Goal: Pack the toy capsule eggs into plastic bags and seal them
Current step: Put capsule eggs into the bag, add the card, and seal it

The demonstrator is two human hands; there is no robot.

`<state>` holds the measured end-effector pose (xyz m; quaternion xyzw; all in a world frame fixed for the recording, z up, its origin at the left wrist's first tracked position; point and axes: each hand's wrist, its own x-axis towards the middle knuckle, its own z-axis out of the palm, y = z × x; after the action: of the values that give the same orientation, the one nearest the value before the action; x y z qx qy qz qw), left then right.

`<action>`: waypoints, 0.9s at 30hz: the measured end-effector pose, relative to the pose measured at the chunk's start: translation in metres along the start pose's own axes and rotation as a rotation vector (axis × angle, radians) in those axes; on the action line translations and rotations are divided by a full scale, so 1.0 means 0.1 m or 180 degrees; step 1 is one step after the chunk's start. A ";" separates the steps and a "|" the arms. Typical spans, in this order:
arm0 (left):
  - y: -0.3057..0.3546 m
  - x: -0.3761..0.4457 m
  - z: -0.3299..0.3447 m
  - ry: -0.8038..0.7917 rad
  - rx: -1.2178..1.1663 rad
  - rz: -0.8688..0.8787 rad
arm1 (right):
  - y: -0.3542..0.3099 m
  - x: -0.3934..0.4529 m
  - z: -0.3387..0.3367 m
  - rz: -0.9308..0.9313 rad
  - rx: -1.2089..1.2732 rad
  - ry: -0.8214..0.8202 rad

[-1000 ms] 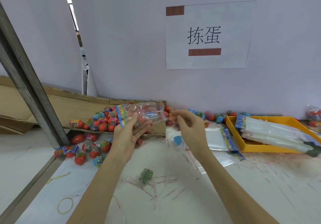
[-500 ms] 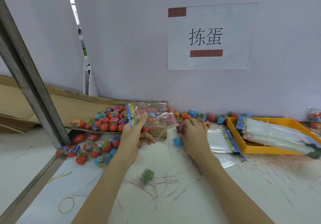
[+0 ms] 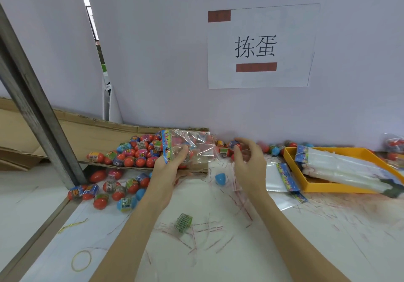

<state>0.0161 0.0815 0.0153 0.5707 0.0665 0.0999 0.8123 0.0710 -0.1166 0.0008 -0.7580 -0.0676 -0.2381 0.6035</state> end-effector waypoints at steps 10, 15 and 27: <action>0.04 0.01 0.02 -0.0244 -0.0674 -0.0041 | -0.14 -0.07 0.11 0.0099 0.0999 -0.0433; 0.03 0.01 0.02 -0.0218 -0.0497 -0.0124 | -0.16 -0.08 0.09 0.0183 0.0987 -0.0567; 0.02 0.01 0.02 -0.0253 -0.0455 -0.0096 | -0.21 -0.07 0.07 0.0530 0.1472 -0.0963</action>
<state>0.0176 0.0803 0.0185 0.5137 0.0355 0.0695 0.8544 0.0583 -0.1032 0.0149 -0.6301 -0.1469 -0.0502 0.7608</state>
